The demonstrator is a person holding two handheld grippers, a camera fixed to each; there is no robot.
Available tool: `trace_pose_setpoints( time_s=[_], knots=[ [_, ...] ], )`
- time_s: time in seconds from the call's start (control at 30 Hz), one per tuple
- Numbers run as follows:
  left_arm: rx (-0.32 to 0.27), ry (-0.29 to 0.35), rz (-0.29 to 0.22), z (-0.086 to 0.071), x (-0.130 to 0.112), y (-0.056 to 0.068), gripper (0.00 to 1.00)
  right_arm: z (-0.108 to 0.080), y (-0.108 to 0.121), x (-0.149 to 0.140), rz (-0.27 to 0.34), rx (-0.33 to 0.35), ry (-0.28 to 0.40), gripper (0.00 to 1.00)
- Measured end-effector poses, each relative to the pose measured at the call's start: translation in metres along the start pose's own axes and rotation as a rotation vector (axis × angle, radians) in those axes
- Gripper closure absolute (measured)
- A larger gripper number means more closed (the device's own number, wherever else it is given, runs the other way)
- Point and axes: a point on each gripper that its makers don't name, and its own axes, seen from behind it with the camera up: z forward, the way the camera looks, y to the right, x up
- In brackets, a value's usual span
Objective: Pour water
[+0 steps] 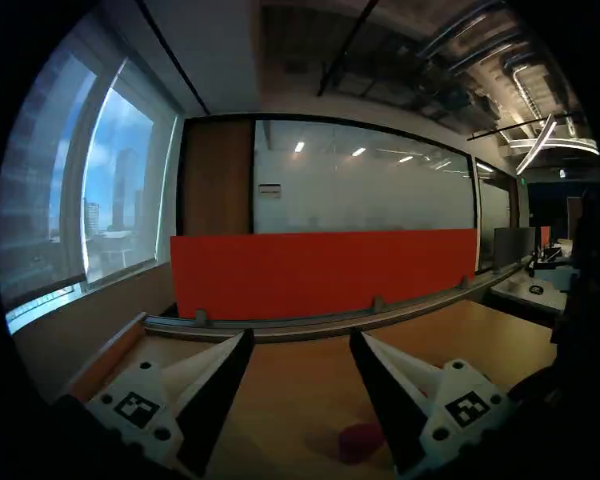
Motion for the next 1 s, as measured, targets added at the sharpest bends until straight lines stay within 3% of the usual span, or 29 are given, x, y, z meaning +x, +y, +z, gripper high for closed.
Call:
trace_pose_setpoints(
  time_s=[0.3,0.5,0.77,1.0],
  knots=[
    [-0.11,-0.013,-0.032,-0.002,-0.002,0.023,0.11,-0.002,-0.023,0.005,-0.025,0.13,0.005,0.01],
    [-0.175,-0.014,-0.027,-0.004,-0.002,0.037,0.11,-0.006,-0.044,0.006,-0.042,0.242,0.003,0.01],
    [-0.269,-0.018,-0.002,-0.008,-0.001,0.059,0.12,-0.017,-0.08,0.013,-0.022,0.423,0.001,0.01],
    [-0.335,-0.013,-0.005,-0.01,0.001,0.074,0.12,-0.021,-0.092,0.016,-0.041,0.47,0.0,0.01]
  ],
)
